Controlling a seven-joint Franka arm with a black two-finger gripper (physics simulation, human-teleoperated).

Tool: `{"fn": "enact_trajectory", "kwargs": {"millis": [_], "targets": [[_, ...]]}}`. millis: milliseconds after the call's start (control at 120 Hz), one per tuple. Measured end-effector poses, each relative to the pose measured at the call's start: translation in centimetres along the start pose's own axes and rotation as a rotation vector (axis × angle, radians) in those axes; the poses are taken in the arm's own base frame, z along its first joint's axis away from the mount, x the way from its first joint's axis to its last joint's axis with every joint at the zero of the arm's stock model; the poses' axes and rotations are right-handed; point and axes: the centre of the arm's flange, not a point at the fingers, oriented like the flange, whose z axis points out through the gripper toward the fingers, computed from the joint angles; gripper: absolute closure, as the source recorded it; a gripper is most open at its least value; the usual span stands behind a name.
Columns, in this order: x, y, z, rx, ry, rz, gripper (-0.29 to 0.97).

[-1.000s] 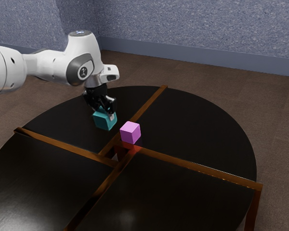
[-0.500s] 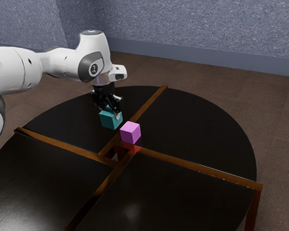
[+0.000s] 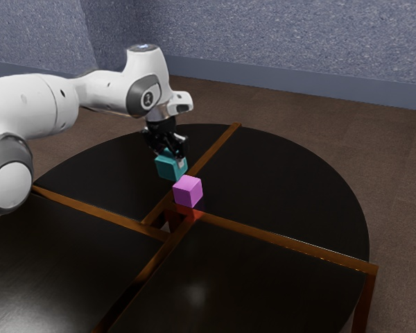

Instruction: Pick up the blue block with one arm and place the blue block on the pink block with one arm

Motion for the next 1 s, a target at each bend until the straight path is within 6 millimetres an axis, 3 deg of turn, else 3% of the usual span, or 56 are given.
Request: {"fn": "enact_trajectory", "kwargs": {"millis": [133, 658, 808, 1000], "targets": [[0.5, 0.2, 0.9, -0.002, -0.003, 0.004, 0.34], [2.5, 1.1, 1.0, -0.011, 0.03, 0.018, 0.34], [2.7, 1.1, 2.7, -0.012, 0.011, 0.019, 0.34], [2.8, 1.2, 3.3, -0.013, 0.006, 0.019, 0.34]]}}
